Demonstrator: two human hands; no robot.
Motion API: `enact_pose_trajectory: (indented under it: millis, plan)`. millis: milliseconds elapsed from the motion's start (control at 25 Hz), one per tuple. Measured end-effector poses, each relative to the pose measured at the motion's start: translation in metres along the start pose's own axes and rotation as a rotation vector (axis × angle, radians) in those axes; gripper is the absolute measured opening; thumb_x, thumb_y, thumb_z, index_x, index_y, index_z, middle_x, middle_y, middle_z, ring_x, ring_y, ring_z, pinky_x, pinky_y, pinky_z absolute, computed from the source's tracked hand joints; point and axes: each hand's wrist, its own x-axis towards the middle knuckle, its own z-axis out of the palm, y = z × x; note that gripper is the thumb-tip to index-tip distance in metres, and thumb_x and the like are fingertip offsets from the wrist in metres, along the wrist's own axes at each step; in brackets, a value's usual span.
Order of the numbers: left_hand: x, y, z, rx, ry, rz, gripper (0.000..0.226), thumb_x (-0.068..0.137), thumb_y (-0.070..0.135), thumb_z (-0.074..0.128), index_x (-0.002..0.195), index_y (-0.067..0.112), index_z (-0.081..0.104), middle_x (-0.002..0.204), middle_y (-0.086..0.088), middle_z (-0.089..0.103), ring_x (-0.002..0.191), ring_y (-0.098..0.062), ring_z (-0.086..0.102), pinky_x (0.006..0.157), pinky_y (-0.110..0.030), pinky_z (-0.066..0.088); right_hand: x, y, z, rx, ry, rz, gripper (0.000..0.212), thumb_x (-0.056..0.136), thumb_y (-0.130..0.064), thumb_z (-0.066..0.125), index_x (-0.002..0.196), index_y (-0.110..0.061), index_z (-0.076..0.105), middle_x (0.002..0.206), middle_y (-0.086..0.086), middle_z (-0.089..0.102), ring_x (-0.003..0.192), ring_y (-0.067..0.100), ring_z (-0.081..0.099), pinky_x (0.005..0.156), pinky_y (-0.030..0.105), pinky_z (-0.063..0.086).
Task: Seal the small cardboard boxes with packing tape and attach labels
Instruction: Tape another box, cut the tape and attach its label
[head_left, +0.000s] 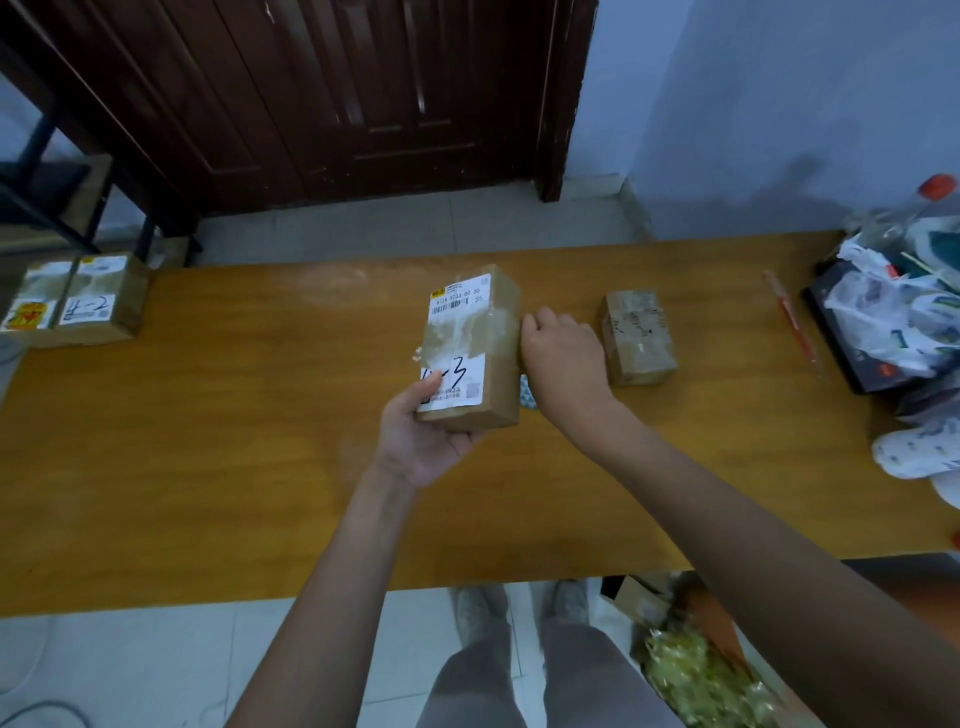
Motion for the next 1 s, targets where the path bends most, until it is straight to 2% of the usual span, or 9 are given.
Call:
enact_pose_trajectory:
  millis: [120,200,320,400,520,560,680,840,1000]
  plan:
    - [0.005,-0.003,-0.001,0.154,0.117,0.024,0.040,0.090,0.026,0.056,0.122,0.002,0.057,0.117,-0.017,0.063,0.099,-0.028,0.060,0.079,-0.036,0.044,-0.001,-0.001,-0.004,-0.025,0.039,0.023,0.027,0.078,0.002,0.060,0.099,-0.009,0.049,0.099,0.008,0.053,0.087,0.025,0.053,0.070,0.033,0.033]
    - [0.009,-0.002,-0.004,0.477,0.350,0.141,0.017,0.100,0.014,0.044,0.107,0.002,0.053,0.103,-0.015,0.061,0.088,-0.022,0.055,0.069,-0.029,0.042,-0.003,-0.006,-0.006,-0.035,0.028,0.016,0.029,0.077,-0.002,0.063,0.102,-0.010,0.050,0.100,0.006,0.054,0.089,0.024,0.053,0.072,0.033,0.034]
    - [0.008,0.006,0.002,0.779,0.375,0.097,0.011,0.090,0.022,0.053,0.091,0.012,0.059,0.085,-0.007,0.060,0.077,-0.017,0.054,0.064,-0.028,0.043,-0.003,-0.008,-0.010,-0.032,-0.011,-0.004,0.033,0.077,-0.004,0.064,0.106,-0.009,0.050,0.105,0.007,0.054,0.094,0.027,0.055,0.078,0.036,0.039]
    - [0.008,0.004,0.011,0.982,0.343,-0.057,0.037,0.067,0.033,0.063,0.098,0.014,0.064,0.093,-0.008,0.065,0.085,-0.022,0.062,0.072,-0.036,0.051,-0.002,-0.011,-0.013,-0.018,-0.048,-0.041,0.037,0.074,-0.002,0.065,0.107,-0.008,0.050,0.106,0.010,0.055,0.096,0.029,0.057,0.077,0.036,0.038]
    - [0.011,-0.018,0.018,1.252,0.573,0.042,0.050,0.060,0.031,0.084,0.102,0.014,0.063,0.093,-0.001,0.068,0.087,-0.020,0.065,0.077,-0.037,0.054,-0.001,-0.021,-0.013,0.037,-0.092,-0.134,0.042,0.071,-0.007,0.070,0.107,-0.007,0.049,0.103,0.010,0.057,0.089,0.032,0.059,0.061,0.034,0.032]
    - [0.012,-0.023,0.015,1.206,0.625,0.112,0.044,0.065,0.026,0.085,0.102,0.015,0.063,0.089,0.001,0.069,0.085,-0.019,0.066,0.075,-0.035,0.056,0.000,-0.019,-0.014,0.061,-0.101,-0.157,0.043,0.071,-0.011,0.072,0.107,-0.008,0.049,0.102,0.009,0.057,0.089,0.032,0.060,0.060,0.035,0.034]
    - [0.009,-0.026,0.003,0.864,0.524,0.150,0.022,0.078,0.015,0.077,0.093,0.023,0.063,0.078,0.011,0.072,0.070,-0.007,0.070,0.055,-0.022,0.052,-0.003,0.010,-0.008,0.266,0.007,-0.109,0.045,0.073,-0.020,0.072,0.111,-0.011,0.052,0.105,0.007,0.061,0.096,0.029,0.060,0.070,0.038,0.046]
    - [0.009,-0.014,-0.003,0.717,0.463,0.122,0.032,0.080,0.018,0.075,0.108,0.015,0.061,0.094,-0.002,0.072,0.079,-0.013,0.071,0.059,-0.027,0.054,-0.019,0.018,0.010,0.725,0.195,0.067,0.036,0.080,0.001,0.056,0.115,-0.004,0.049,0.102,0.008,0.056,0.088,0.025,0.055,0.069,0.037,0.045]
    - [0.001,0.017,-0.024,0.573,0.506,0.188,0.034,0.077,0.017,0.075,0.107,0.009,0.063,0.094,-0.004,0.071,0.081,-0.015,0.069,0.057,-0.025,0.055,-0.014,0.049,0.018,0.255,0.252,0.070,0.035,0.056,0.021,0.053,0.075,-0.007,0.044,0.072,0.007,0.043,0.067,0.023,0.040,0.057,0.038,0.036]
